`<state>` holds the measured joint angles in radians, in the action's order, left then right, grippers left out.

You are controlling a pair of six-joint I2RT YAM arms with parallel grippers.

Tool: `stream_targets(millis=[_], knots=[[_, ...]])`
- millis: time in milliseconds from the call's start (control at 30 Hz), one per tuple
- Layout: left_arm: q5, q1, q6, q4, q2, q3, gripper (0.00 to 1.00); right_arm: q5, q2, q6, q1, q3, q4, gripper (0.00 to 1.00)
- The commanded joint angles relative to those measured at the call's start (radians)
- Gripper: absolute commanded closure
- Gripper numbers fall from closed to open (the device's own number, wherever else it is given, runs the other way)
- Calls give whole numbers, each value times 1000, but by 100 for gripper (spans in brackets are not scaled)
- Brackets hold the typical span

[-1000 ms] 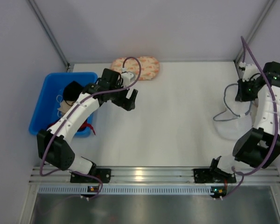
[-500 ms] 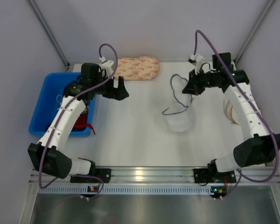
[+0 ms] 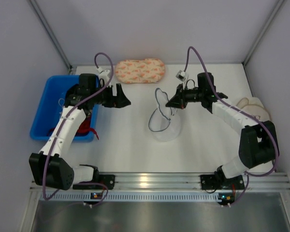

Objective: Place the bra in the laundry bag and zip it closed

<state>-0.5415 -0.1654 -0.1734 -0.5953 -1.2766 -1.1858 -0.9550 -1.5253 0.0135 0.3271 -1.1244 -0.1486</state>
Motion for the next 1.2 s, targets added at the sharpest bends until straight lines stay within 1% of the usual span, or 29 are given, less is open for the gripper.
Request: stream_targets(millis=[0, 33, 67, 100, 133, 267, 300, 367, 400, 500, 567, 733, 800, 900, 967, 1000, 1100, 1133, 1167], knots=[[-124, 0, -107, 129, -4, 5, 9, -70, 65, 121, 9, 70, 379, 100], [-155, 0, -142, 179, -12, 5, 9, -70, 62, 124, 9, 74, 380, 100], [-184, -9, -220, 243, -24, 18, 9, -71, 60, 121, 7, 77, 379, 100], [-192, -17, -253, 244, -32, 25, 9, -73, 60, 117, 7, 78, 376, 100], [-189, -31, -277, 293, -35, 29, 9, -76, 65, 111, 9, 78, 371, 100], [-187, -127, -347, 366, -84, 32, 9, -114, 60, 56, 13, 54, 293, 100], [-186, -141, -372, 380, -108, 32, 10, -135, 62, -2, 20, 43, 208, 100], [-181, -176, -420, 438, -134, 22, 11, -152, 65, -87, 27, 23, 129, 100], [-166, -186, -442, 463, -141, 20, 11, -153, 70, -154, 30, 21, 60, 100], [-152, -218, -518, 529, -170, 3, 12, -151, 80, -228, 39, 18, 3, 100], [-146, -235, -535, 537, -187, -24, 19, -145, 73, -257, 44, 0, -32, 100], [-137, -279, -566, 558, -217, -48, 25, -137, 53, -339, 50, -35, -117, 100], [-130, -295, -566, 558, -227, -43, 30, -133, 50, -398, 53, -66, -167, 100], [-109, -299, -598, 560, -240, -28, 32, -120, 40, -506, 55, -115, -282, 100], [-103, -298, -618, 574, -244, -26, 36, -116, 34, -556, 53, -130, -333, 100], [-106, -298, -624, 577, -244, -28, 39, -114, 33, -569, 53, -133, -345, 100], [-104, -302, -638, 586, -253, -35, 62, -111, 30, -569, 55, -146, -341, 100], [-97, -304, -644, 586, -256, -37, 91, -103, 21, -564, 56, -153, -341, 87], [-91, -303, -652, 588, -256, -40, 100, -90, 17, -555, 56, -172, -339, 76]])
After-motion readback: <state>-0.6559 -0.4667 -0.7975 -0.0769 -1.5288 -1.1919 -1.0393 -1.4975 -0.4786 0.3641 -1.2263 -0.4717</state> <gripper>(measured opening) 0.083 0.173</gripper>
